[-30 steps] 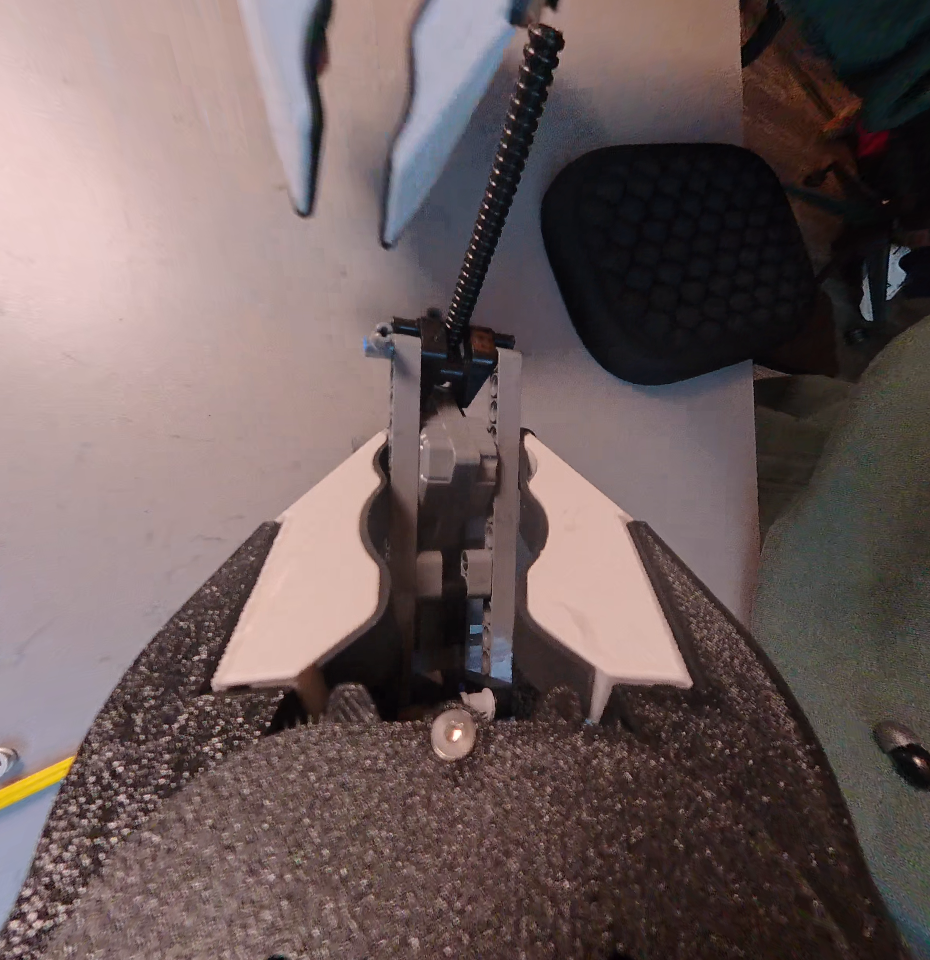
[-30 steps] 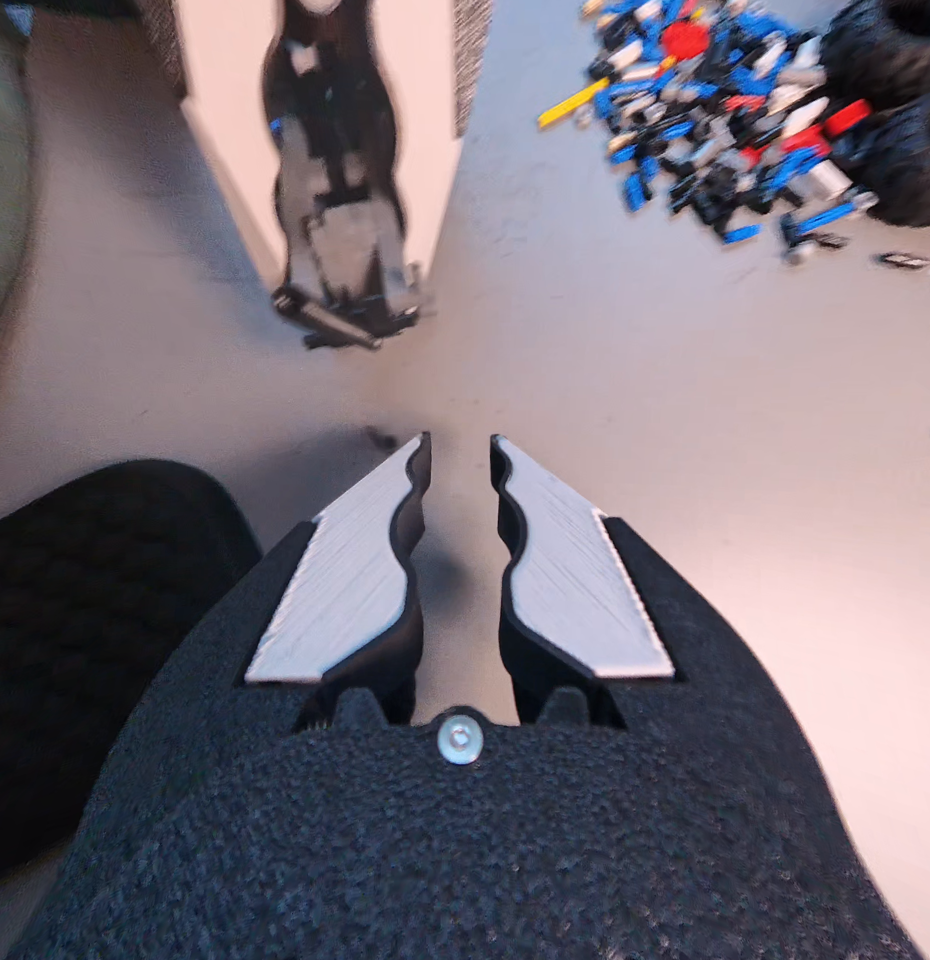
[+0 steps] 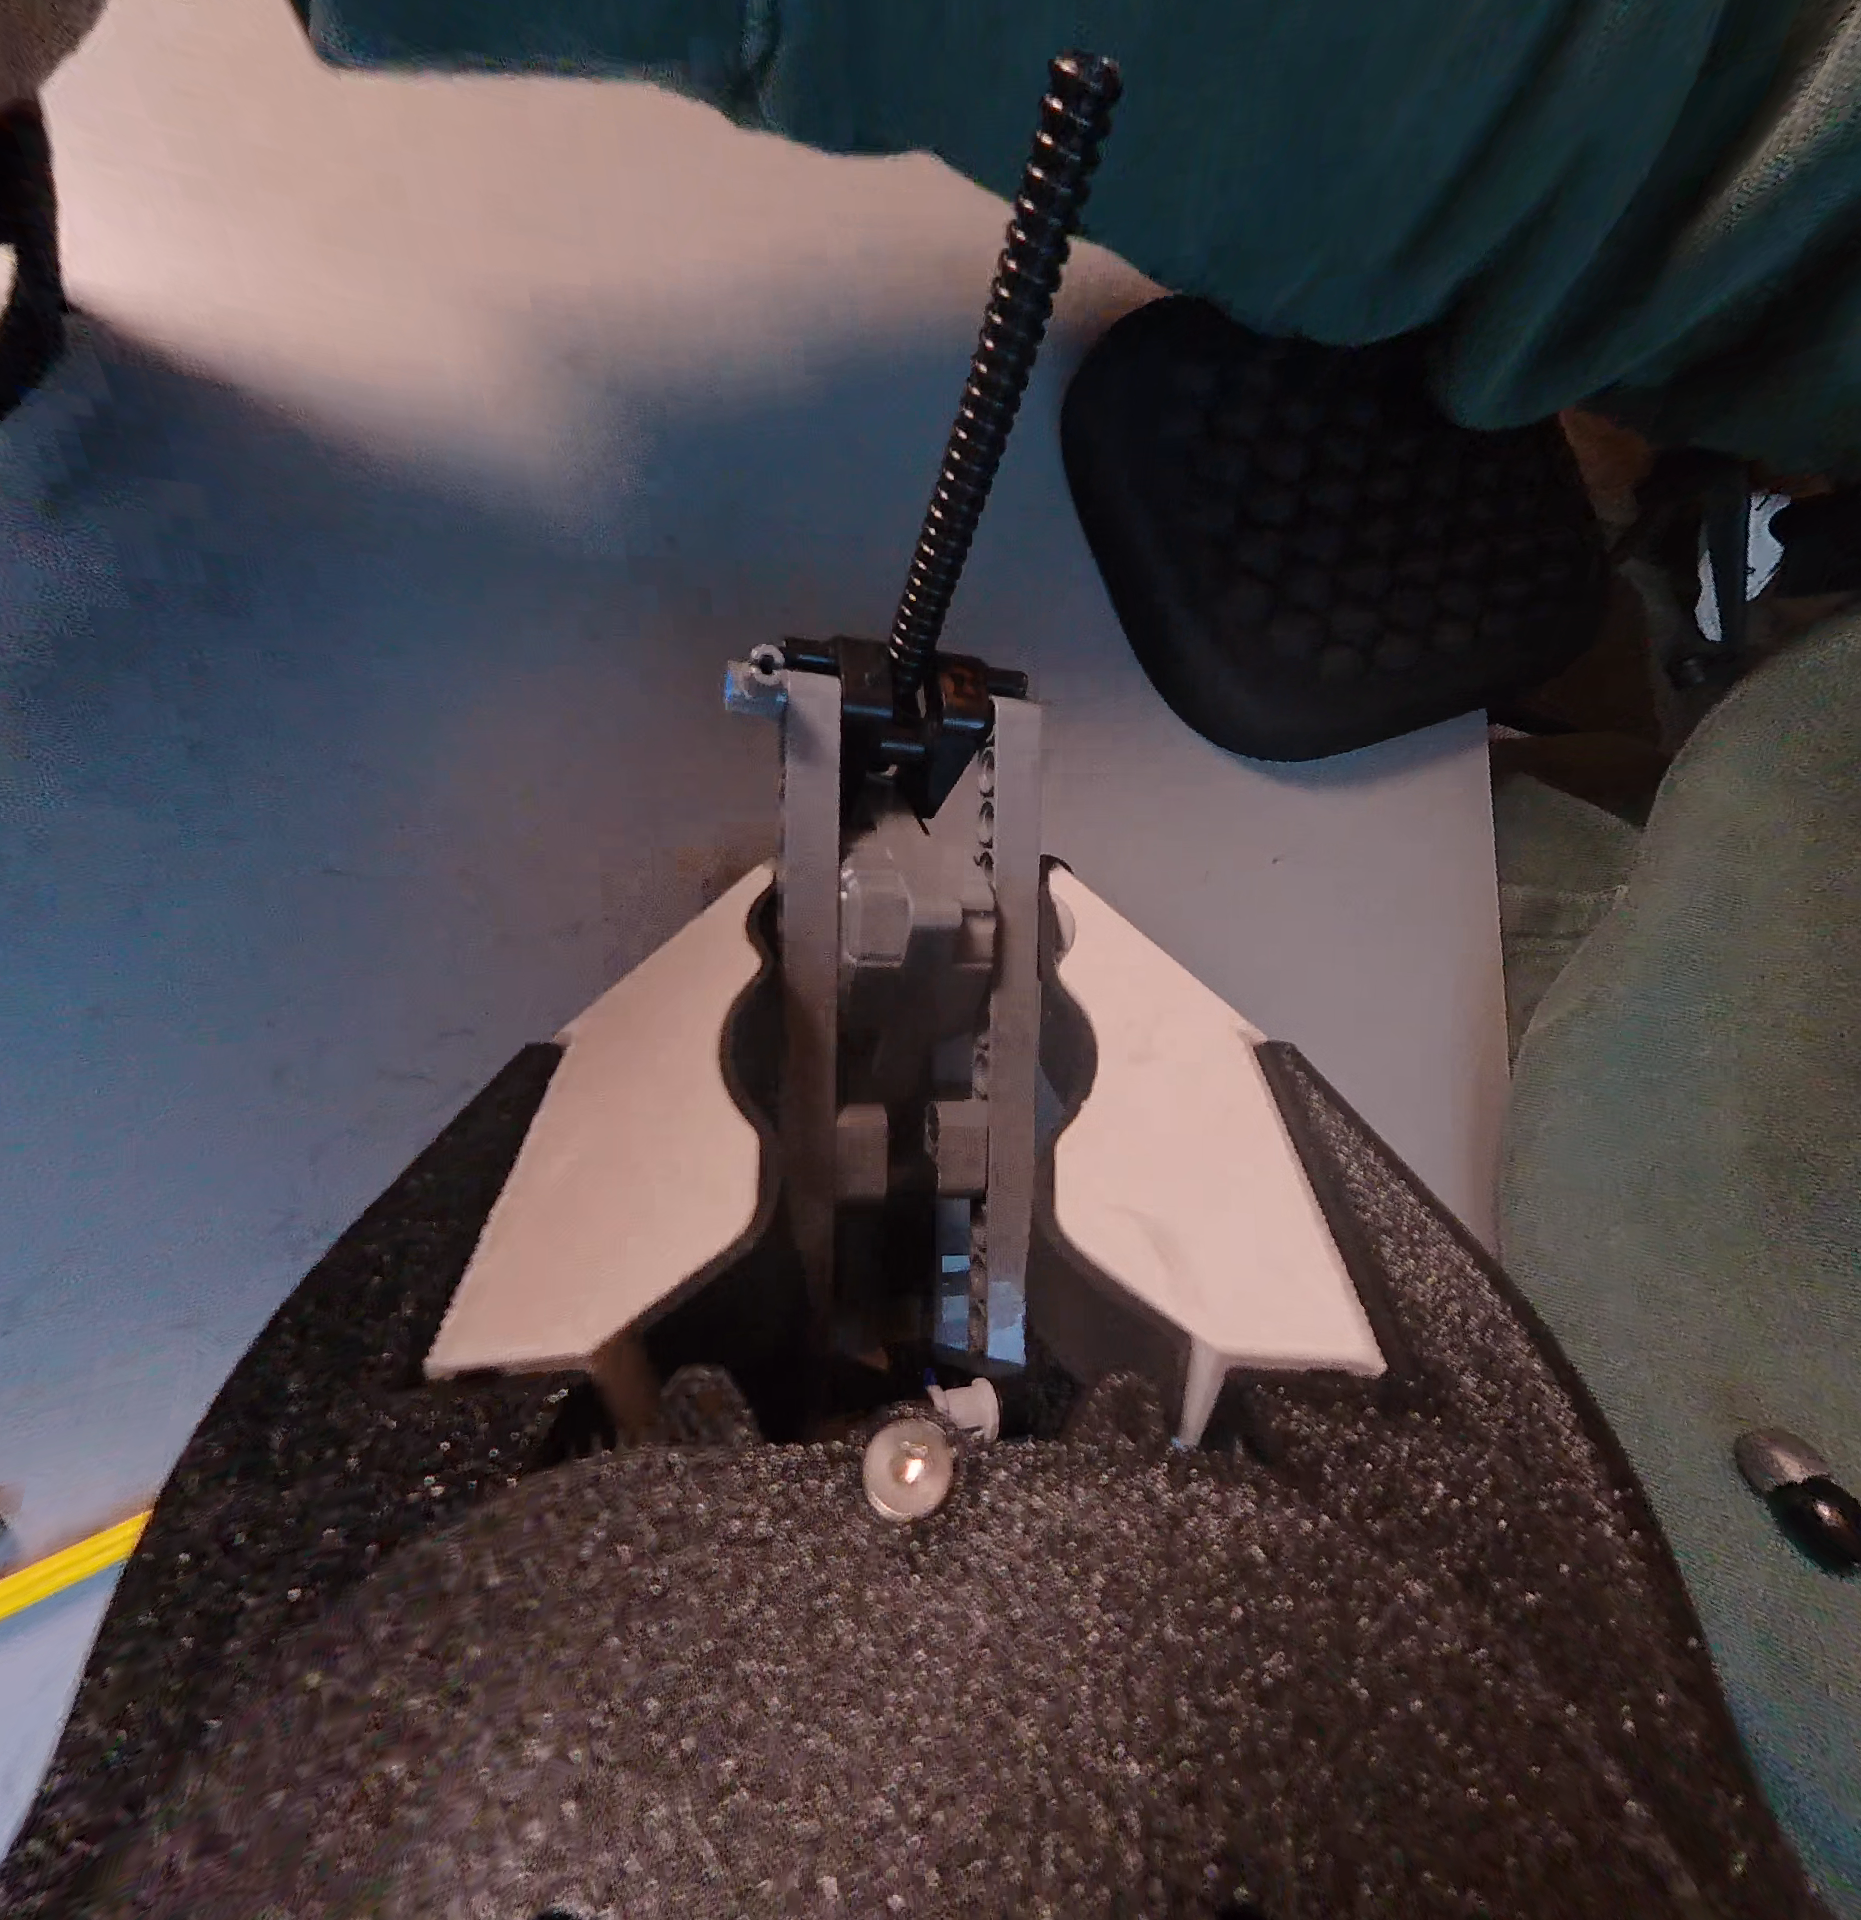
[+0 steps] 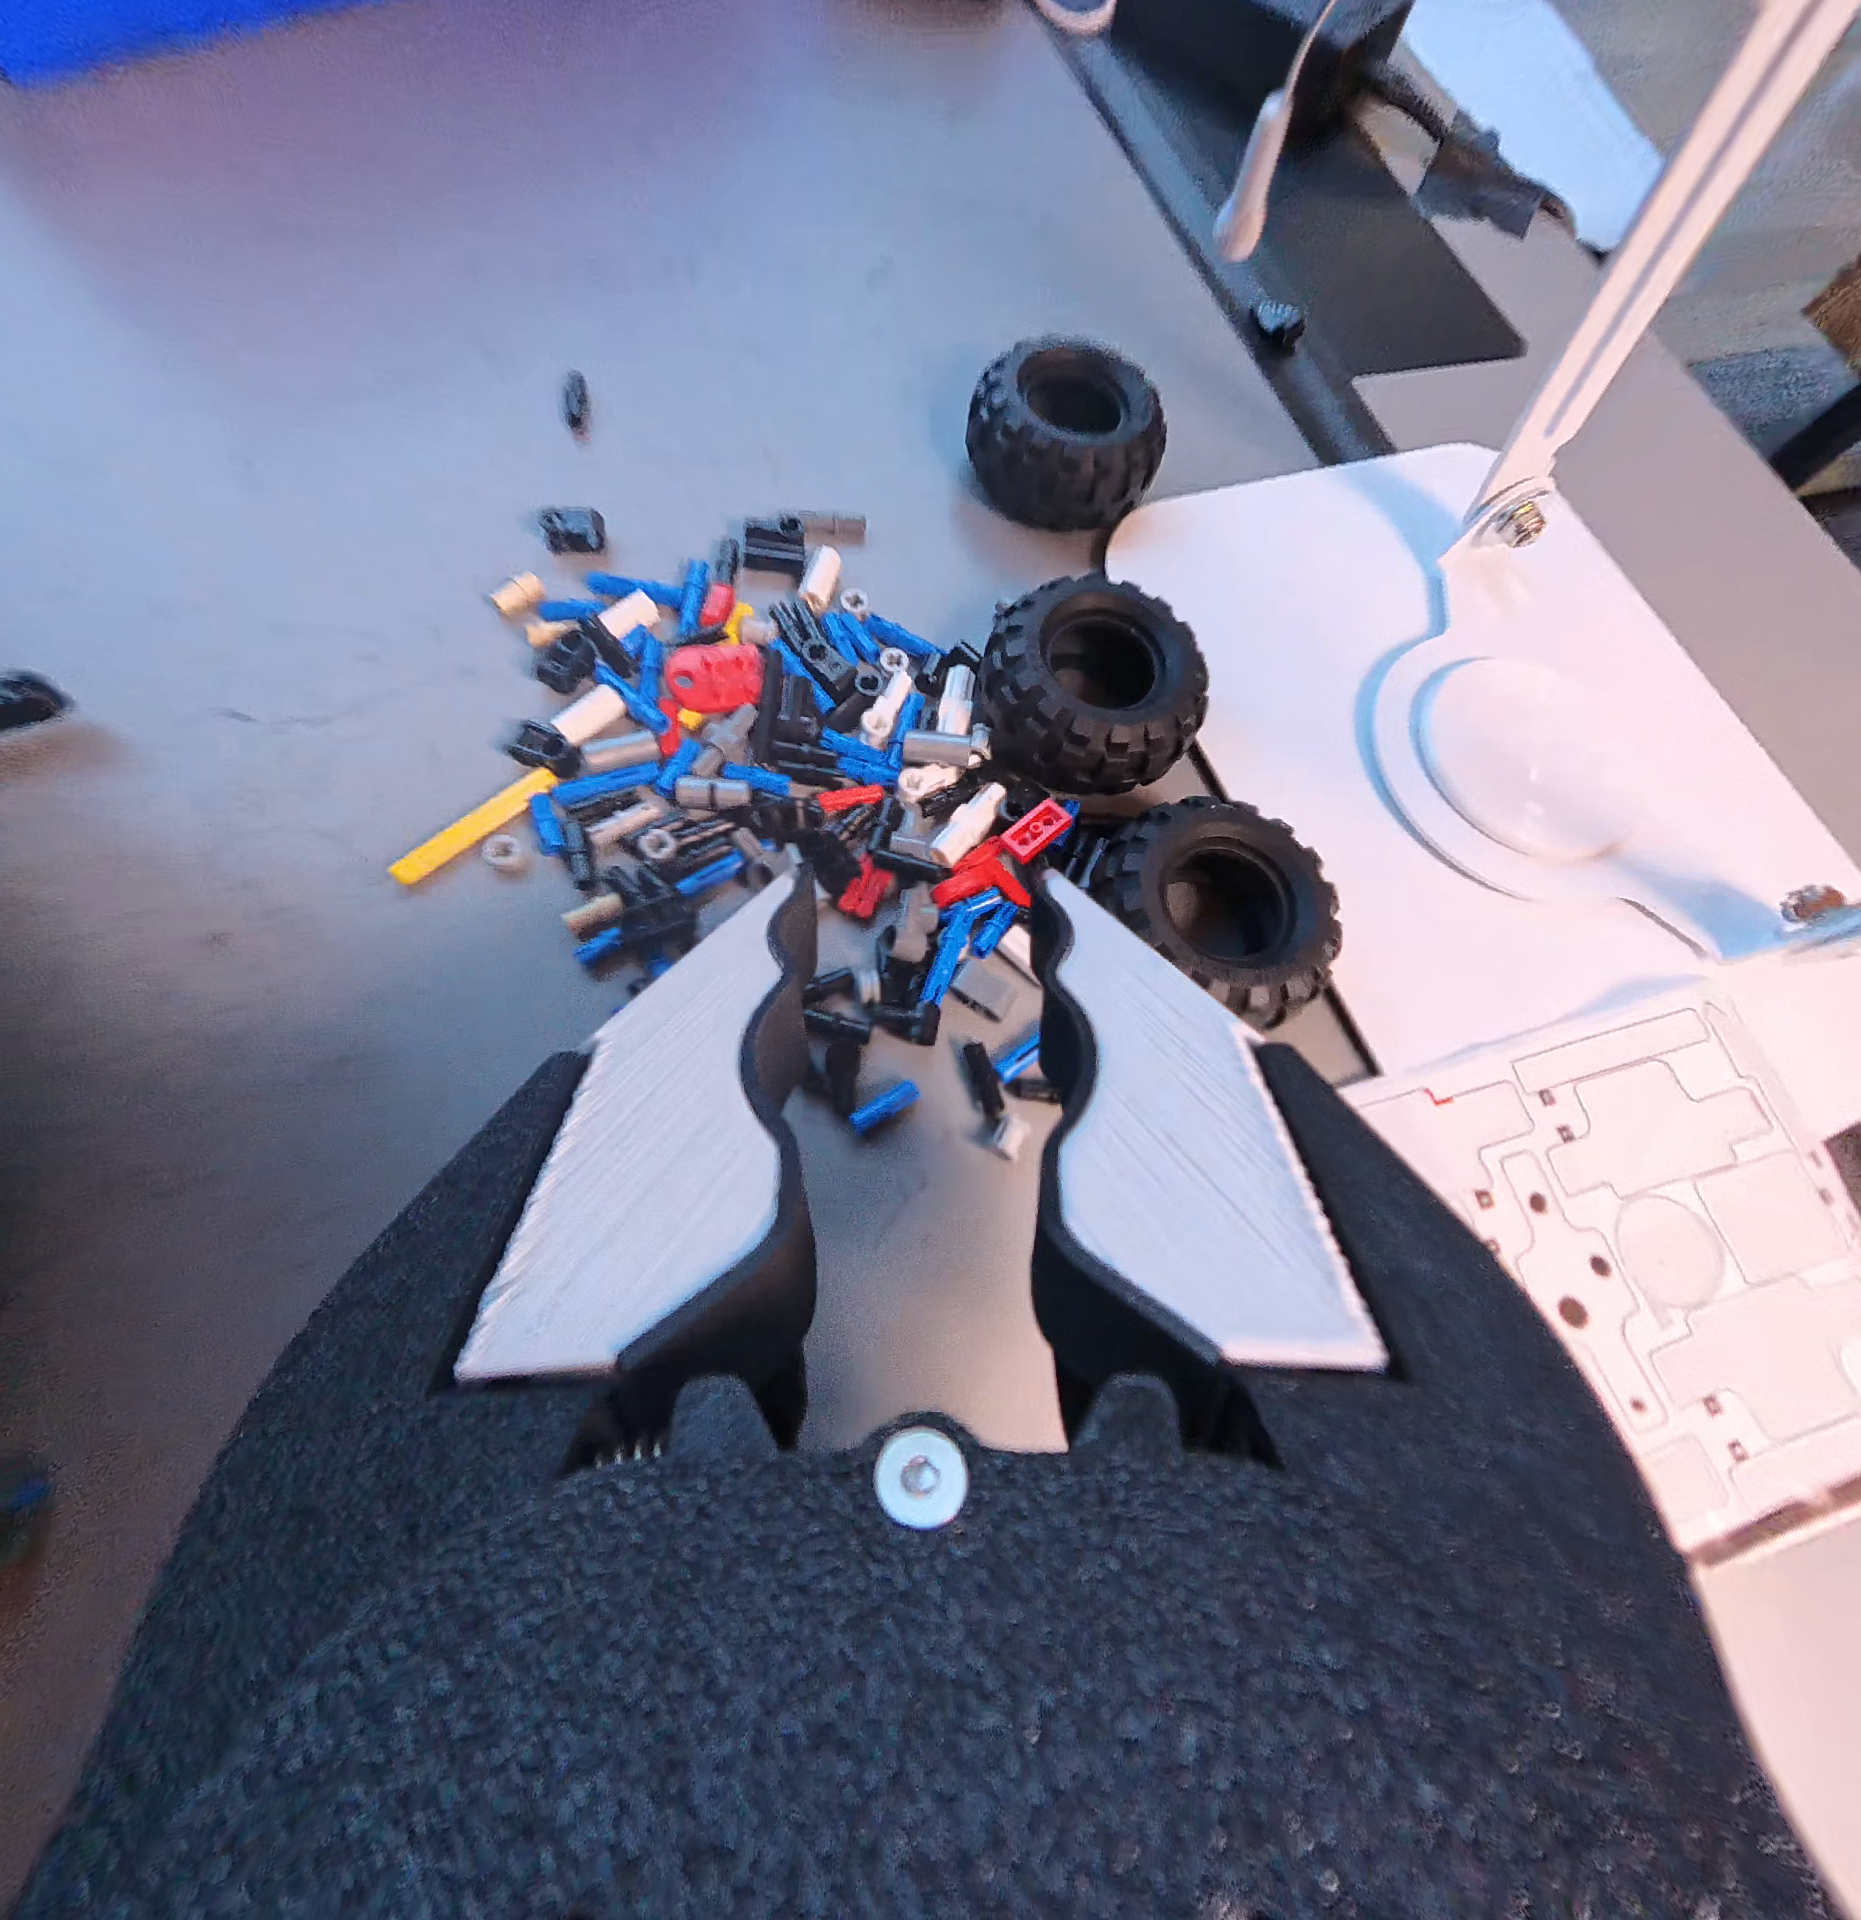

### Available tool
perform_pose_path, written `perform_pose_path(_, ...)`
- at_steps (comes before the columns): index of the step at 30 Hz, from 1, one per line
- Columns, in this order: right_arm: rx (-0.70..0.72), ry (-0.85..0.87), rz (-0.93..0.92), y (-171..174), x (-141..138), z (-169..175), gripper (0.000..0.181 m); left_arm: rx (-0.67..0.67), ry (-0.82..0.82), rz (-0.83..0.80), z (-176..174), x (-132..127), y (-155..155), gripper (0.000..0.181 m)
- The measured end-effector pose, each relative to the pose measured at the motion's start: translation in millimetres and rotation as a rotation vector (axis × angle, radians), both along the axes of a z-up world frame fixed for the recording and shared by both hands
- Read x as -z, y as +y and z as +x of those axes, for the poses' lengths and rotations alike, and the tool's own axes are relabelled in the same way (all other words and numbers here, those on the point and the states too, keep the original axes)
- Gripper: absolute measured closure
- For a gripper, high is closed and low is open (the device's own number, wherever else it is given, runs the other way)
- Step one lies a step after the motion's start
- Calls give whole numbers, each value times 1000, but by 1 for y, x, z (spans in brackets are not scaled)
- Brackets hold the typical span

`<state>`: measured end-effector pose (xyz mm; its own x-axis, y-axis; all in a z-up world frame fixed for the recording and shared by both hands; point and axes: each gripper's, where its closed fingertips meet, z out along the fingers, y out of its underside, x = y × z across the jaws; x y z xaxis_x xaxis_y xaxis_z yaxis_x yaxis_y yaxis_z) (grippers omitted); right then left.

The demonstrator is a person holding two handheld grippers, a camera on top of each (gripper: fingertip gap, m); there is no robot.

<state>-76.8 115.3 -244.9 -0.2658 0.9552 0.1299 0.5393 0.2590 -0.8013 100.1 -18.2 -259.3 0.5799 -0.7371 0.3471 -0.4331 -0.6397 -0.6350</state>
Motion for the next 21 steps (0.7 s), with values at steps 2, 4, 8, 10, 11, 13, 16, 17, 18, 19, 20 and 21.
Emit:
perform_pose_path(2, -21, 55, -88, -7, -23, 21, 144, 8, 3, 1, 0, 0, -1, 135)
perform_pose_path(4, -93, 50, -191, -22, -37, 54, 151, 27, 5, 0, 2, 0, -3, 135)
perform_pose_path(8, -332, -136, -435, -73, -38, 142, 158, 122, 14, 5, 10, 0, -14, 135)
perform_pose_path(10, -404, -221, -540, -92, -34, 175, 156, 179, 21, 14, 18, 0, -20, 135)
perform_pose_path(11, -427, -260, -594, -100, -32, 187, 155, 207, 29, 22, 22, 0, -23, 134)
perform_pose_path(13, -440, -316, -626, -112, -24, 199, 151, 259, 59, 64, 30, 1, -26, 126)
perform_pose_path(16, -479, -353, -654, -134, -20, 203, 148, 295, 66, 132, 36, -10, -29, 113)
perform_pose_path(17, -472, -364, -644, -138, -16, 201, 151, 290, 56, 148, 34, -18, -30, 112)
perform_pose_path(18, -460, -370, -628, -141, -11, 198, 163, 279, 49, 161, 30, -25, -31, 114)
perform_pose_path(19, -462, -365, -631, -144, -11, 197, 167, 252, 50, 184, 24, -33, -31, 114)
perform_pose_path(20, -452, -358, -631, -147, -11, 196, 167, 215, 49, 220, 16, -42, -29, 114)
perform_pose_path(21, -429, -345, -620, -149, -11, 196, 168, 172, 39, 250, 7, -52, -30, 114)
